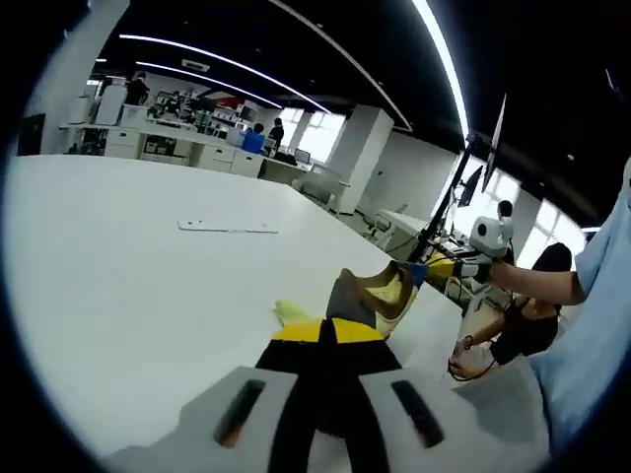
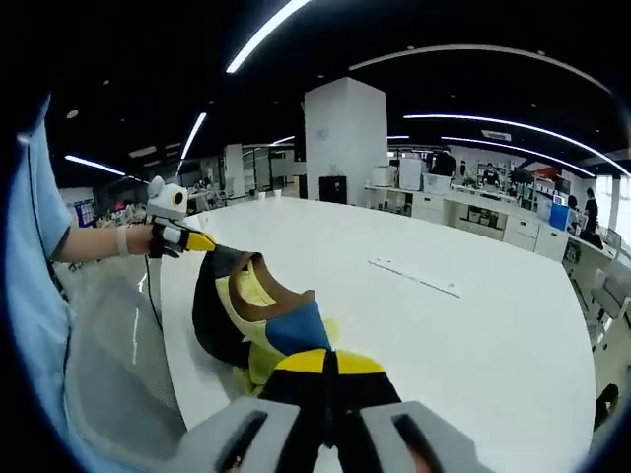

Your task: Fold the garment on the visible template until the final outline fits inside the template.

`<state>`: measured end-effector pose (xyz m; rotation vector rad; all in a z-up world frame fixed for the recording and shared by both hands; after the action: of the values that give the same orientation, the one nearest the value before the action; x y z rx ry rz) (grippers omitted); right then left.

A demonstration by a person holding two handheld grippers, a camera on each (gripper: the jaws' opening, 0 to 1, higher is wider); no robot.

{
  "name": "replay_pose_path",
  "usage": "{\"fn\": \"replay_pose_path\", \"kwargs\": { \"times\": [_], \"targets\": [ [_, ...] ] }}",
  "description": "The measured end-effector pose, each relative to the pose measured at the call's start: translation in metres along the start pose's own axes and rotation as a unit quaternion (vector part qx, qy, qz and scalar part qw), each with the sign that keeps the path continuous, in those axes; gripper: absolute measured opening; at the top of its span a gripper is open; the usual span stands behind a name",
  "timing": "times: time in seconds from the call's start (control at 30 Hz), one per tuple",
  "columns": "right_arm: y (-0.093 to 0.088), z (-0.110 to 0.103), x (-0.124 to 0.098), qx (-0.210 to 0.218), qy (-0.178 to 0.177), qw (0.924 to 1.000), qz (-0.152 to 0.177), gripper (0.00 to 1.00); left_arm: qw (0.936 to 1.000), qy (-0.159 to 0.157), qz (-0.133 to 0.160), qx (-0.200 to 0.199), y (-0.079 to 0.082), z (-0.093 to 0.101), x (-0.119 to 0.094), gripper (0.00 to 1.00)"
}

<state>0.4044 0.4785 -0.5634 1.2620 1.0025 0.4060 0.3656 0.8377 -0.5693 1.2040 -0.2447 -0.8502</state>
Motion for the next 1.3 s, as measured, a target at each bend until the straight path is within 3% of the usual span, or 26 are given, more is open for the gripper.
{"fn": "replay_pose_path", "kwargs": {
  "times": [0.2,0.5,0.67,0.9,1.17,1.3],
  "targets": [
    [0.026,0.001,-0.010,-0.014,-0.017,0.9989,0.043,0.00,0.9997,0.006,0.017,0.013,0.027,0.005,-0.002,0.00],
    [0.076,0.001,-0.030,-0.039,-0.033,0.9916,0.119,0.00,0.9968,0.006,0.067,0.045,0.082,0.024,-0.013,0.00],
    [0.093,-0.003,-0.040,-0.042,-0.033,0.9877,0.147,0.00,0.9956,0.005,0.078,0.053,0.097,0.032,-0.019,0.00],
    [0.120,-0.012,-0.053,-0.064,-0.029,0.9823,0.174,0.00,0.9909,-0.014,0.123,0.053,0.123,0.048,-0.033,0.00],
    [0.152,-0.017,-0.063,-0.076,-0.016,0.9737,0.214,0.00,0.9836,-0.029,0.169,0.058,0.150,0.050,-0.050,0.00],
    [0.152,-0.008,-0.053,-0.078,-0.015,0.9747,0.209,0.00,0.9843,-0.023,0.165,0.059,0.151,0.042,-0.044,0.00]
  ]
}}
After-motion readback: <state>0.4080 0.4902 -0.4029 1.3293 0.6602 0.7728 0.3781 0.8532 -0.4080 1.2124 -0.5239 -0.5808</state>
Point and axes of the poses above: the point that each gripper's makers call its tool centre point, and the gripper's own axes: x roughly forward along the fingers, z roughly to its right, y roughly out of its top, the point moved 7 cm from there along -x, roughly backward along the fingers, and after that the axes turned 1 degree about -z, right-handed, at the moved point
